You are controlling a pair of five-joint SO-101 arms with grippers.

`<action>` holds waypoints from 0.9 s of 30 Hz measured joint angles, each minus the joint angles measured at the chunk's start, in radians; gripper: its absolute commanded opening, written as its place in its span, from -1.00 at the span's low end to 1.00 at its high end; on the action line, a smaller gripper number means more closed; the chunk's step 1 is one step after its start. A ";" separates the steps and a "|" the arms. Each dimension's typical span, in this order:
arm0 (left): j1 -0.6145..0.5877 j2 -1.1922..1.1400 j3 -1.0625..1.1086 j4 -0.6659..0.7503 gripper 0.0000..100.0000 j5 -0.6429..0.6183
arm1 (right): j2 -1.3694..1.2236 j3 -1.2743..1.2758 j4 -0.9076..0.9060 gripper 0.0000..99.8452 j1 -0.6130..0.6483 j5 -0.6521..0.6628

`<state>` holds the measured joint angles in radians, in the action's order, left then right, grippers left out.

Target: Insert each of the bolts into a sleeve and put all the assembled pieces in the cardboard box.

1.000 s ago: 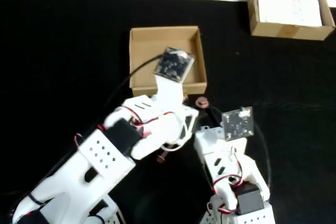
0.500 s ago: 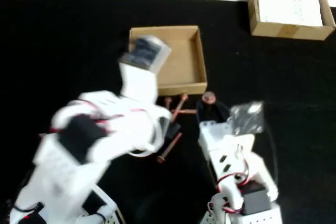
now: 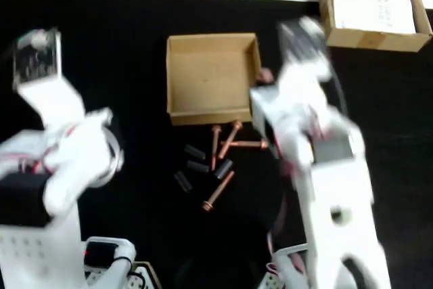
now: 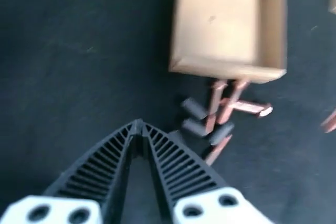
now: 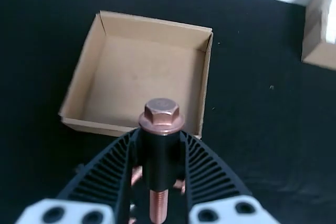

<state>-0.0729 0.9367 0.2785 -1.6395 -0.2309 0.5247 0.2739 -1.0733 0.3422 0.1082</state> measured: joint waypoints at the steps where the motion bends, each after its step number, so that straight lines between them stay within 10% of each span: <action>1: -0.014 0.040 0.075 0.032 -0.98 0.028 | -0.058 -0.037 0.000 -0.98 0.000 0.037; 14: -0.129 0.770 1.335 1.039 -0.98 0.069 | -0.706 -0.446 0.181 -0.98 0.023 0.446; 27: -0.130 0.744 1.402 1.059 -0.98 0.069 | -1.119 -0.486 0.453 -0.98 0.078 0.704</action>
<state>-0.2033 1.6809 1.6809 -0.5808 -0.1619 -0.5938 -0.2125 -0.6206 0.4204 0.8124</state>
